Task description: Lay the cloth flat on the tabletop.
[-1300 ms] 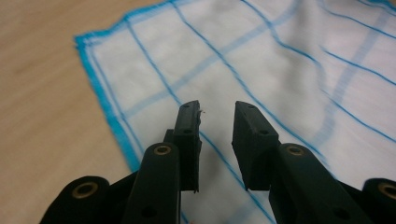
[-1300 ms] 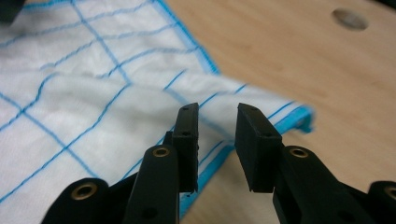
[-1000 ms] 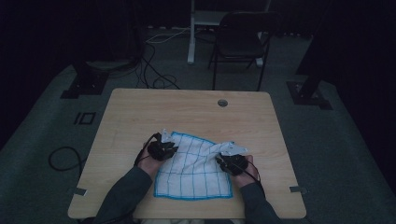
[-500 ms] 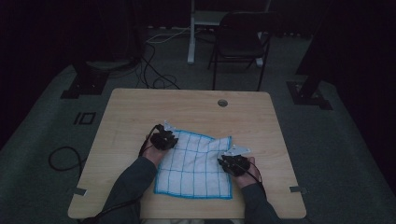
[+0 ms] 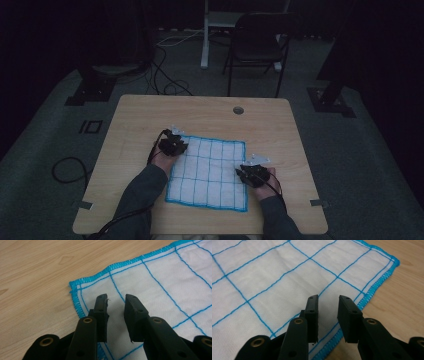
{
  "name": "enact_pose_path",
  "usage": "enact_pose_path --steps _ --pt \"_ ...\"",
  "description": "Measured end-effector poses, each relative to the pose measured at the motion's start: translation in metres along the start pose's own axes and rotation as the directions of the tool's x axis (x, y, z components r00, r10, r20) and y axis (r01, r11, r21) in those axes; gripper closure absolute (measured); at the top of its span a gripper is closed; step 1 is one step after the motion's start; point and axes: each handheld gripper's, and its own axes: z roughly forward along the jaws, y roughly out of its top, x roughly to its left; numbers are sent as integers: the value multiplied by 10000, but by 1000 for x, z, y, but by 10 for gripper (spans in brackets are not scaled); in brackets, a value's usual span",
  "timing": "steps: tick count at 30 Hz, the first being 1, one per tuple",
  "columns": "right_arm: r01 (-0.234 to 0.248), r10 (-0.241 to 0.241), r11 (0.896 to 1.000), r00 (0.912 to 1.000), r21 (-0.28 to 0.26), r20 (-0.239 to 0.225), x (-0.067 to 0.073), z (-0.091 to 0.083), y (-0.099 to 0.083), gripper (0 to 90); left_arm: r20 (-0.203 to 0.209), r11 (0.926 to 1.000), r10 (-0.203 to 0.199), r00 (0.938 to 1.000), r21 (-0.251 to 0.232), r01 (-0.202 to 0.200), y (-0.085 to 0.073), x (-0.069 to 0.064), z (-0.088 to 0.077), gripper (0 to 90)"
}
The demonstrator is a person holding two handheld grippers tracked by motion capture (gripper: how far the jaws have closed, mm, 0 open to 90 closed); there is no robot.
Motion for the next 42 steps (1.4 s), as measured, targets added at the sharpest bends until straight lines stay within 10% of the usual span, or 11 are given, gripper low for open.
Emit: enact_pose_path --steps 18,31,42 --pt "-103 106 9998 9997 -169 197 -12 17 14 664 -380 9999 -87 9992 -90 84 1 8 -2 674" --pt "-39 70 9986 9982 -520 588 -15 -13 7 582 30 9915 59 10000 -1296 -55 -9 3 -60 604" --pt "-439 459 9987 9952 -245 865 -25 -26 -12 545 162 9902 -432 9989 -1325 449 -41 8 -85 574"
